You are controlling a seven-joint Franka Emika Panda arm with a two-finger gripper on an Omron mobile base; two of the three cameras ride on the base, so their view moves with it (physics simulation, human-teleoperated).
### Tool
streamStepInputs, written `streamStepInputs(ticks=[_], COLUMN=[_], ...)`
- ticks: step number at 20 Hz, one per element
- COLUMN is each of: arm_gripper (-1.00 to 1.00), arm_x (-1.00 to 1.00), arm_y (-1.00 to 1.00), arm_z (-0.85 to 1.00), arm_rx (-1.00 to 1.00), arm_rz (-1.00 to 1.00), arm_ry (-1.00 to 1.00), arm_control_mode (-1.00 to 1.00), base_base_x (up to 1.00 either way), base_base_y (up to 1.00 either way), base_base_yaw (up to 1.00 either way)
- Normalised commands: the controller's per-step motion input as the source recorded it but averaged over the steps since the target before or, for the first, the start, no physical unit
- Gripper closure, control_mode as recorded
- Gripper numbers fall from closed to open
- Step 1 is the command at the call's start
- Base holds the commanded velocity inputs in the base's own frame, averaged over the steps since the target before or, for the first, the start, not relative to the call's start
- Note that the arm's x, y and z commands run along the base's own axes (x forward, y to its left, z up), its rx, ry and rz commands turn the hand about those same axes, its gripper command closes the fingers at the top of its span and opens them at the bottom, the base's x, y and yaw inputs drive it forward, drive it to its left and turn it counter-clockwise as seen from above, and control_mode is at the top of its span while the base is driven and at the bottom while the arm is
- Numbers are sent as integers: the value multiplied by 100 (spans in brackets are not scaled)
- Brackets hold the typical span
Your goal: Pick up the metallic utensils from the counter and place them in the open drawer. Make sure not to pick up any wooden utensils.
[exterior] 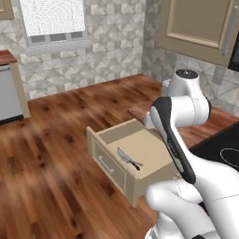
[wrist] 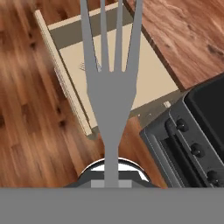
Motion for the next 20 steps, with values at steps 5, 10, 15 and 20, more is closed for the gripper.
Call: streamStepInputs(ticks=[5,10,15,20], arm_gripper=[100,100,100,100], arm_x=[0,0,0,0], arm_y=[0,0,0,0], arm_z=[0,0,0,0], arm_rx=[0,0,0,0], arm_rz=[0,0,0,0], arm_ry=[0,0,0,0], arm_control_mode=[100,100,100,100], base_base_x=[26,16,42,1], base_base_y=[-46,-39,-17,-2], base_base_yaw=[26,32,27,4])
